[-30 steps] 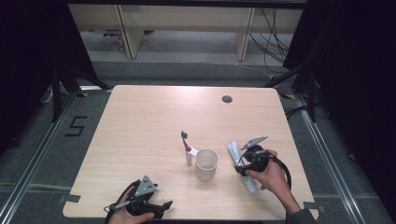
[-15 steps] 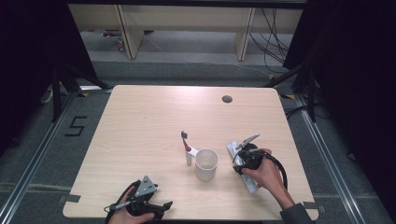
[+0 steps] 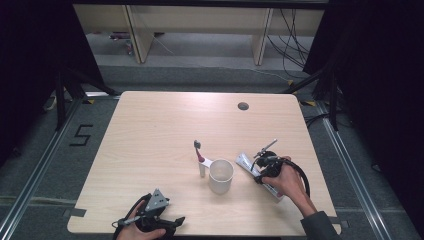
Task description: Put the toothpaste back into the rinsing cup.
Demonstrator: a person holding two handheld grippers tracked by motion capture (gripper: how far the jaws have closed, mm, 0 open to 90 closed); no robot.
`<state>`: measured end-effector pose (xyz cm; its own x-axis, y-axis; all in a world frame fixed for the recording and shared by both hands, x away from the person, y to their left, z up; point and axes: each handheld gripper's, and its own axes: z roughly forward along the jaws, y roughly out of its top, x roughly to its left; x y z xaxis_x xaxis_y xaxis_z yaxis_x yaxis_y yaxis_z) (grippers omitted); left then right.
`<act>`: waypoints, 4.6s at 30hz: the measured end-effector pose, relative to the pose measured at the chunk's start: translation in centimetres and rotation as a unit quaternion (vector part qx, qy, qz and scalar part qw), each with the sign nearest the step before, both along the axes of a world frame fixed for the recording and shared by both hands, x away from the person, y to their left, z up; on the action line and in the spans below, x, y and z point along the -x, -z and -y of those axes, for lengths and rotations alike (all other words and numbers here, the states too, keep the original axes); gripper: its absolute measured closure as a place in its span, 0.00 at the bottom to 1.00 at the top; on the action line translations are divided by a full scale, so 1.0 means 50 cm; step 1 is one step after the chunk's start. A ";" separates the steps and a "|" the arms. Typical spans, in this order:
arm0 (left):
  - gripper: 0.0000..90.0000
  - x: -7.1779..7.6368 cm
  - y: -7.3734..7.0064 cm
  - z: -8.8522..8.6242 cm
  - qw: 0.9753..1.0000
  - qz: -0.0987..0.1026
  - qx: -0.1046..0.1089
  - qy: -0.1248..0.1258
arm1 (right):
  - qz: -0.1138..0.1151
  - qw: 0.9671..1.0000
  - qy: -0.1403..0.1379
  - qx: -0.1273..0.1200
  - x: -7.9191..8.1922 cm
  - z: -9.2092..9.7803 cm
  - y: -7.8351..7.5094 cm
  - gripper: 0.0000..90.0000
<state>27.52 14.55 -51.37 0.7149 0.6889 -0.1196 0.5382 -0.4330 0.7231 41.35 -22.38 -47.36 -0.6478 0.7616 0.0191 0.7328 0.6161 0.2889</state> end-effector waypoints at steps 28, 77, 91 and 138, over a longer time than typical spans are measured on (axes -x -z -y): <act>0.21 0.000 0.004 0.003 1.000 -0.001 -0.009 0.008 | -0.086 0.991 -0.061 0.078 -0.063 -0.020 -0.011 0.84; 0.22 0.001 0.004 0.003 1.000 -0.004 -0.004 0.005 | 0.043 0.996 -0.053 -0.064 -0.065 0.029 -0.118 0.85; 0.22 -0.001 0.004 0.000 1.000 -0.001 -0.010 0.009 | 0.193 0.957 -0.042 -0.215 -0.035 0.027 -0.178 0.85; 0.22 0.000 0.005 0.000 1.000 -0.002 -0.010 0.007 | 0.206 0.897 -0.093 -0.380 0.022 -0.139 -0.148 0.85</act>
<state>27.54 14.53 -51.62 0.7247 0.6806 -0.1079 0.5339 -0.4556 0.7124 40.25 -15.43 -39.96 -0.8333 0.5086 0.2168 0.3729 0.2275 0.8996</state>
